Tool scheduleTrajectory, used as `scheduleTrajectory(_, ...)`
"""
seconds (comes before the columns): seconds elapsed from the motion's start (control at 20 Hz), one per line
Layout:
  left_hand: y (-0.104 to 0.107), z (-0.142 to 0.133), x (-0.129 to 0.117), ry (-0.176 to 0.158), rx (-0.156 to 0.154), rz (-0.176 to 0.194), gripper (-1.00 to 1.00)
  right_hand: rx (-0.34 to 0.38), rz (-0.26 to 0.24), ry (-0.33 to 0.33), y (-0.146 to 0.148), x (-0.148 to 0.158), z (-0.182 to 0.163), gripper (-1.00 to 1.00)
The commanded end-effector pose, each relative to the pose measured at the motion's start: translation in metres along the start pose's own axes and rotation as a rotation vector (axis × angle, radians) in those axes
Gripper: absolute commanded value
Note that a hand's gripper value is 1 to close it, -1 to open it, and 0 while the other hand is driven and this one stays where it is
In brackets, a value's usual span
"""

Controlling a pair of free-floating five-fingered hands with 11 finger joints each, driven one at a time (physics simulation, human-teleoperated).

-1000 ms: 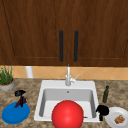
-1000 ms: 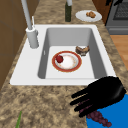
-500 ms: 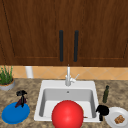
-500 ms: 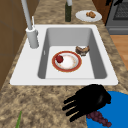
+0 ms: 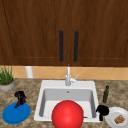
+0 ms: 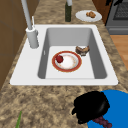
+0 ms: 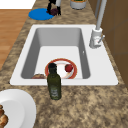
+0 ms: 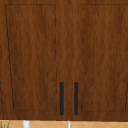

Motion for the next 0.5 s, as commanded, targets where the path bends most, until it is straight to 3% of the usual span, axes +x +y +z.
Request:
scheduleTrajectory(0.0,-0.01,0.005,0.009,0.001,0.002,-0.005,1.0,0.0,0.0,0.0,0.0,0.0,0.0,0.0)
scheduleTrajectory(0.1,-0.006,0.004,0.01,-0.003,0.008,-0.032,1.0,0.0,0.0,0.0,0.0,0.0,0.0,0.0)
scheduleTrajectory(0.25,0.009,0.001,0.016,-0.009,0.003,-0.022,1.0,0.0,0.0,0.0,0.0,0.0,0.0,0.0)
scheduleTrajectory(0.45,0.025,-0.006,0.03,0.006,0.02,-0.02,1.0,0.0,0.0,0.0,0.0,0.0,0.0,0.0)
